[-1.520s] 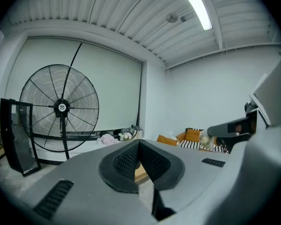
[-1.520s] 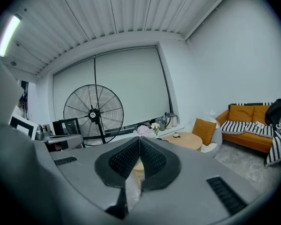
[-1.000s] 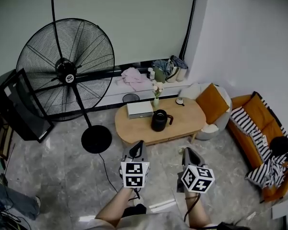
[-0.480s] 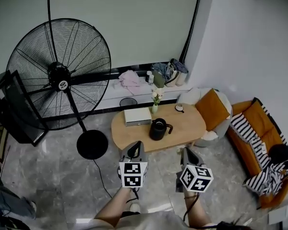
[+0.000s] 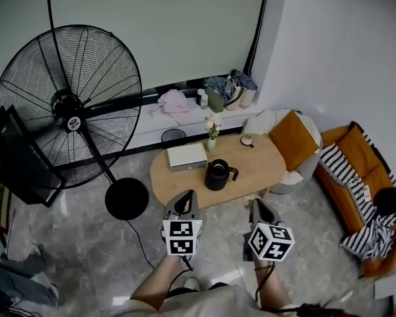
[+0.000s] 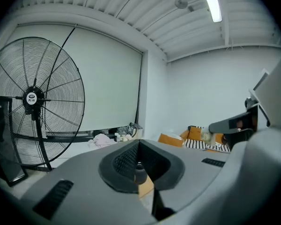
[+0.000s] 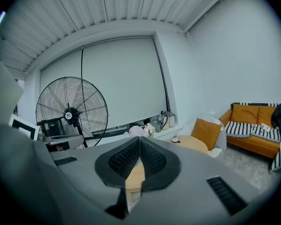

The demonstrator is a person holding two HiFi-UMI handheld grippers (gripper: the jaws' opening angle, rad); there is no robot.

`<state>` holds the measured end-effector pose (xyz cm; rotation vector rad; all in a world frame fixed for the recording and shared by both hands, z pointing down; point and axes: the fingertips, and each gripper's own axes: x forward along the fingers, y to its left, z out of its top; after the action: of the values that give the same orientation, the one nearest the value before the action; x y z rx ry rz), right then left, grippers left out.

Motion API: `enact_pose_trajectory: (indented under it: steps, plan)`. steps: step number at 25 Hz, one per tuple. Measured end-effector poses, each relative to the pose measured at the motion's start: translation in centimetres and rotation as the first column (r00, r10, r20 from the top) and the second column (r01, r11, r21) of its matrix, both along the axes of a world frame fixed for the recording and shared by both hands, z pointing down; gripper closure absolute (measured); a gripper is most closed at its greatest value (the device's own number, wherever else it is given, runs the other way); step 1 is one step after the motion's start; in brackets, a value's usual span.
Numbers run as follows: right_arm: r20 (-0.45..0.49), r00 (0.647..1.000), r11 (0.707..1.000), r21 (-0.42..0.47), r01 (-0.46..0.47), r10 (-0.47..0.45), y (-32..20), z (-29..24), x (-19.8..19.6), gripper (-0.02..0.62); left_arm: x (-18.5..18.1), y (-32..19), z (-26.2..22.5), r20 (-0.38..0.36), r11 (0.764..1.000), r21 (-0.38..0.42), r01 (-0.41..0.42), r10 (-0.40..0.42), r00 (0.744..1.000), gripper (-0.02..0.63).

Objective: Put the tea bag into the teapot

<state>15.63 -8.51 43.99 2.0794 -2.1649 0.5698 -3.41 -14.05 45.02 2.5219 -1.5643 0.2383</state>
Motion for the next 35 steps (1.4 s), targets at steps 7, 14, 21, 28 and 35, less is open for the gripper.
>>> enact_pose_trajectory:
  steps: [7, 14, 21, 28, 35]
  plan:
    - [0.009, 1.0, 0.999, -0.041, -0.023, 0.023, -0.4, 1.5, 1.5, 0.561, 1.3, -0.9, 1.3, 0.016, 1.0, -0.02, -0.017, 0.017, 1.0, 0.601]
    - [0.019, 1.0, 0.999, -0.031, -0.009, 0.009, -3.7, 1.8, 2.7, 0.561, 2.0, -3.5, 1.9, 0.031, 1.0, -0.021, 0.003, -0.002, 1.0, 0.601]
    - [0.028, 1.0, 1.0, -0.026, 0.015, -0.015, -9.0, 1.9, 4.1, 0.561, 3.6, -8.2, 1.7, 0.034, 1.0, -0.011, 0.018, -0.017, 0.999, 0.601]
    - [0.029, 0.998, 0.998, -0.033, 0.055, -0.054, -15.4, 1.9, 5.5, 0.561, 5.2, -13.8, 1.6, 0.036, 0.999, -0.011, 0.05, -0.05, 0.998, 0.601]
    - [0.022, 0.994, 0.993, -0.042, 0.11, -0.109, -21.4, 1.9, 7.3, 0.561, 7.2, -19.3, 1.6, 0.028, 0.995, -0.023, 0.093, -0.092, 0.995, 0.601]
